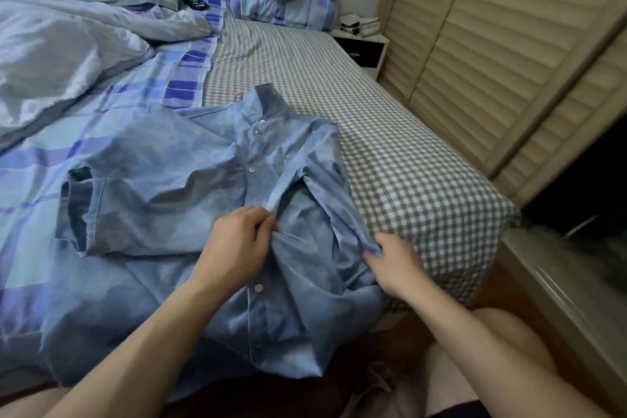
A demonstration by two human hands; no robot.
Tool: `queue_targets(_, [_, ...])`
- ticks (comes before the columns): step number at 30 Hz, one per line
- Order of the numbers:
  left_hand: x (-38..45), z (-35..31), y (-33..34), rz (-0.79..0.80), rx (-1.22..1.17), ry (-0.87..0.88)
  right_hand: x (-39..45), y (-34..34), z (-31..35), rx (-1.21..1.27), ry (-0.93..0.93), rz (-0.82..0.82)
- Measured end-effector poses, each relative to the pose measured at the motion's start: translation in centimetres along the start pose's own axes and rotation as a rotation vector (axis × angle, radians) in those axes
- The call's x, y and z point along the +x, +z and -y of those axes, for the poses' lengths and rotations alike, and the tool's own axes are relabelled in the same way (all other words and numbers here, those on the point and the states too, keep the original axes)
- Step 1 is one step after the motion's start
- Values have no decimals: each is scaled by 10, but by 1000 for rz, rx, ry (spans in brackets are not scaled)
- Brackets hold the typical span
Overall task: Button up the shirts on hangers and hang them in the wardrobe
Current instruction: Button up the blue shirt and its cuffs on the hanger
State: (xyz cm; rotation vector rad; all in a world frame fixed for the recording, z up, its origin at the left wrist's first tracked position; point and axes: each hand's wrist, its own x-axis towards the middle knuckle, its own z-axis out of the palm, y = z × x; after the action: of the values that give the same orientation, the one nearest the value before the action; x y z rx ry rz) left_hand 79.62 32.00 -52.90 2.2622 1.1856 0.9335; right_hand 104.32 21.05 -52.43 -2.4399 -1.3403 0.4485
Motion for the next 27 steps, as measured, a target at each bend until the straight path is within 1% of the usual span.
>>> queue_targets(2, [3,2,-8,-134,-24,-6,13,-43,-9,9,53,-211])
queue_targets(3, [5,2,-11,-163,-40,-13,24,-70,-11,30,60,-321])
queue_targets(5, [11,3,-12,-117,-82,14,48,-129,-2,16,15,-533])
queue_targets(7, [9,-2,-9,-30,-97,70,70,-182,28,-99,-80,-687])
queue_targets(8, [7,-5,-6,-17,-102,93,78,-204,49,-169,-133,-750])
queue_targets(10, [7,-11,-4,-48,-145,99,85,-237,95,-305,-293,-836])
queue_targets(12, [9,-13,-9,-133,-213,71,83,-247,137,-484,-522,-945])
queue_targets(13, [11,-11,-14,-213,-246,35,80,-241,155,-549,-654,-1013])
queue_targets(15, [14,-9,-34,-384,-334,-100,72,-213,180,-630,-910,-1100])
queue_targets(16, [15,-6,-47,-457,-378,-183,67,-189,184,-656,-1042,-1099])
queue_targets(17, [16,-1,-59,-526,-406,-269,64,-162,180,-678,-1164,-1048])
queue_targets(18, [15,5,-71,-567,-416,-348,64,-129,166,-713,-1269,-956])
queue_targets(19, [12,13,-82,-570,-423,-402,63,-96,144,-784,-1337,-844])
queue_targets(20, [9,23,-91,-536,-432,-444,63,-64,117,-868,-1381,-717])
queue_targets(21, [5,31,-98,-473,-447,-492,60,-38,87,-952,-1392,-592])
queue_targets(22, [-1,37,-104,-386,-448,-550,60,-20,59,-994,-1388,-506])
queue_targets(23, [-8,44,-108,-307,-443,-588,61,-13,38,-999,-1359,-462])
queue_targets(25, [-20,58,-113,-219,-438,-623,68,-17,15,-927,-1240,-481])
queue_targets(27, [-30,68,-116,-192,-434,-611,74,-37,6,-823,-1117,-475])
